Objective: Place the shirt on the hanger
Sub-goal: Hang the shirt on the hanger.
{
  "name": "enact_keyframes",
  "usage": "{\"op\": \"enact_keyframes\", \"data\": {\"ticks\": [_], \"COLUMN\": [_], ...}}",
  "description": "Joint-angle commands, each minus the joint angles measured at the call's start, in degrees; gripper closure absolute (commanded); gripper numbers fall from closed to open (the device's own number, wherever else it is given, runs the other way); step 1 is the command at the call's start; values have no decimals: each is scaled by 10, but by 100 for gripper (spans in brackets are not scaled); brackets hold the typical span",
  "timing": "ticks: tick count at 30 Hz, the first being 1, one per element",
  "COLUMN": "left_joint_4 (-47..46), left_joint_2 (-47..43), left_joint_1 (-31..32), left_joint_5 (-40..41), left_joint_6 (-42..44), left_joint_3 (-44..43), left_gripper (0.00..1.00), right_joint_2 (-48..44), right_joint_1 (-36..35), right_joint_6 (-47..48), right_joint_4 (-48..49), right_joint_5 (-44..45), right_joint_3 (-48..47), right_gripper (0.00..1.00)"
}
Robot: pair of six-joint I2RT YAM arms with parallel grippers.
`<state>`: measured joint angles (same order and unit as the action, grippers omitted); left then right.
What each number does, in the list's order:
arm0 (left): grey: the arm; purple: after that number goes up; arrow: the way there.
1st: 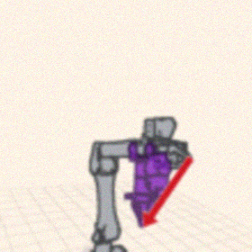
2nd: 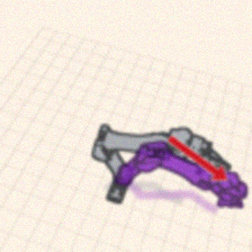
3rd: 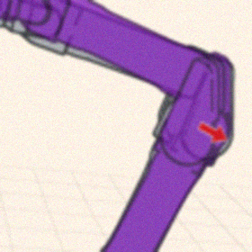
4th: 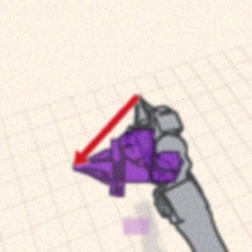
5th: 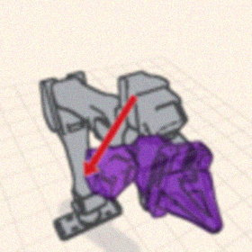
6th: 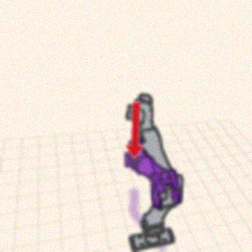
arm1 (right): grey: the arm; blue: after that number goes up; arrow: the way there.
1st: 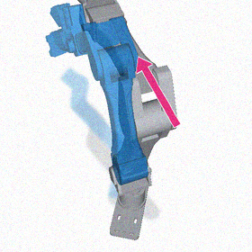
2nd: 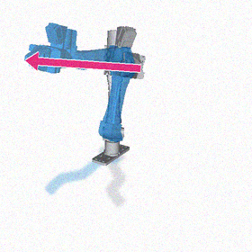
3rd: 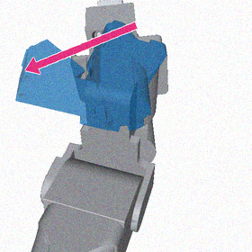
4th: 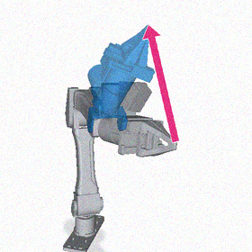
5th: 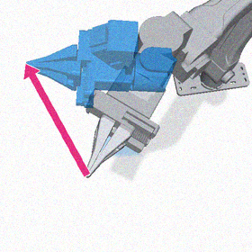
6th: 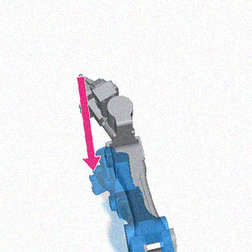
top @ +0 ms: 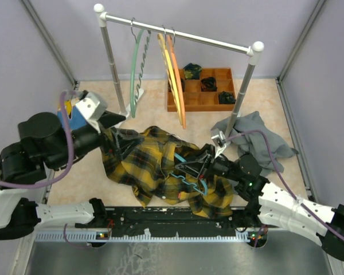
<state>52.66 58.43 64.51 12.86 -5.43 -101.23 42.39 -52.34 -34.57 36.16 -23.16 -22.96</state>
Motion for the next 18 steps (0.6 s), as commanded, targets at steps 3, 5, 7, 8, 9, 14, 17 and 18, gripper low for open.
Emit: {"op": "enact_keyframes", "data": {"ticks": [3, 5, 7, 8, 9, 14, 17, 18], "left_joint_4": [-11, 19, 57, 82, 94, 136, 134, 134], "left_joint_2": [-29, -19, -3, 5, 12, 31, 31, 30], "left_joint_1": [3, 3, 3, 3, 3, 3, 3, 2], "left_joint_5": [5, -15, -45, -63, -80, -188, -235, -242], "left_joint_6": [80, 101, 121, 127, 133, 145, 138, 136], "left_joint_3": [26, 11, -10, -19, -27, -22, 9, 18], "left_gripper": [7, 8, 9, 10, 10, 15, 16, 17], "right_joint_2": [-38, -47, -58, -68, -75, -114, -138, -146], "right_joint_1": [-4, -4, -4, -4, -4, -4, -4, -4], "right_joint_6": [23, 37, 50, 51, 51, 45, 40, 39], "right_joint_4": [133, 95, 51, 39, 29, -10, -29, -37], "right_joint_5": [-34, -65, -95, -103, -112, -137, -136, -136], "right_joint_3": [5, -8, -17, -16, -16, 2, 12, 13], "right_gripper": [100, 100, 100, 100, 100, 100, 100, 100]}}
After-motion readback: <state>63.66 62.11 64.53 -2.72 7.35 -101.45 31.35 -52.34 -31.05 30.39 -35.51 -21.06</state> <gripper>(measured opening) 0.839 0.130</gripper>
